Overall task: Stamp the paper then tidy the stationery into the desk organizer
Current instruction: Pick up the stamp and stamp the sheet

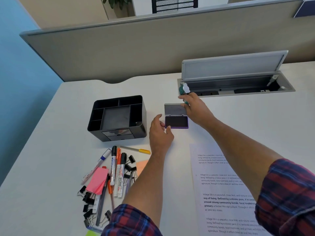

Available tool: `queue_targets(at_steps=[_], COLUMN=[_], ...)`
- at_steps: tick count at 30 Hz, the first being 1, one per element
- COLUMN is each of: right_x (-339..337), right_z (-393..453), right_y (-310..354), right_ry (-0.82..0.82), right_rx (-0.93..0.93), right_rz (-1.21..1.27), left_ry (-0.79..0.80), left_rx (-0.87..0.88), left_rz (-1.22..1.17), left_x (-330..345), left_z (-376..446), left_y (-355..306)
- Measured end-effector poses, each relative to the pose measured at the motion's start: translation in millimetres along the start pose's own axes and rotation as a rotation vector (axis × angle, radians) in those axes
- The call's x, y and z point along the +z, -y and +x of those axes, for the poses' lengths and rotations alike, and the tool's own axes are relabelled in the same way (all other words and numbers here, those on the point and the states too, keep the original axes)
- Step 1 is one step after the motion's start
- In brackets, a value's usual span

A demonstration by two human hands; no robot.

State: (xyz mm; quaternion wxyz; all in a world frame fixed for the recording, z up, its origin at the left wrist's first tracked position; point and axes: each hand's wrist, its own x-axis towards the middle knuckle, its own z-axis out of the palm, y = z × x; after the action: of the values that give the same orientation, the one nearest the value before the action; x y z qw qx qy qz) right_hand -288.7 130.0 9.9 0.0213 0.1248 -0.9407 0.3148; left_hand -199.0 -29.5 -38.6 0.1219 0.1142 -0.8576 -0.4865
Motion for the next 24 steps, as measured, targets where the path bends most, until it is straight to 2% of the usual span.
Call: queue_targets(at_steps=[9,16,20,24], right_x=[3,-6,-6,-6], right_z=[0,-7,-16,-24], right_y=[13,5,-2,-4], right_ry=[-0.056,-0.147,-0.070,-0.063], right_rx=[-0.001,0.070,0.123,0.120], right_rz=[-0.003,0.151,0.215,0.243], left_ry=[-0.010,0.000,-0.005,-0.023], left_rx=[0.056,0.128,0.152,0.183], left_rz=[0.079,0.206,0.273,0.299], left_x=[-1,2,4,5], left_z=[-9,-8,-7,-6], left_y=[5,6,7,8])
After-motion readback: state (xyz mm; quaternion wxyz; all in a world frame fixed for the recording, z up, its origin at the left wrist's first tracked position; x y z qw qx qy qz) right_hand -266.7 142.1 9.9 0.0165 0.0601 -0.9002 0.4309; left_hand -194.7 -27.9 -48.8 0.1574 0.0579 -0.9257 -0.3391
